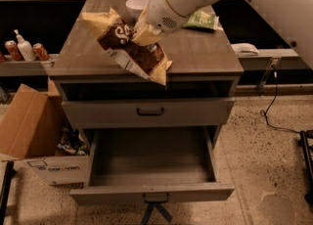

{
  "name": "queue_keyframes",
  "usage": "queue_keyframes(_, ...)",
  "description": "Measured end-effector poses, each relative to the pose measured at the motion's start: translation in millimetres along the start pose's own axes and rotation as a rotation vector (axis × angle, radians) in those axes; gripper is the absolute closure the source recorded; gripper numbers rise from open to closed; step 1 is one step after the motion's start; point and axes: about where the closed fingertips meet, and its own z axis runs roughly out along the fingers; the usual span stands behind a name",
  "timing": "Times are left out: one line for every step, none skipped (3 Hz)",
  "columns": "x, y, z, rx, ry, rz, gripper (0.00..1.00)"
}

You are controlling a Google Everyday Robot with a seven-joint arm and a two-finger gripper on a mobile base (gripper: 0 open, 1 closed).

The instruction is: Place brown chip bag into middle drawer

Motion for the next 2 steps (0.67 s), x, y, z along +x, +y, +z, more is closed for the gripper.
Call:
queue_keyframes(-15.7, 32.7, -19.4, 0.000, -0.040, -0.033, 1.00)
queue_keyframes(-25.1, 81.4, -39.0, -0.020, -0.034, -0.051, 1.00)
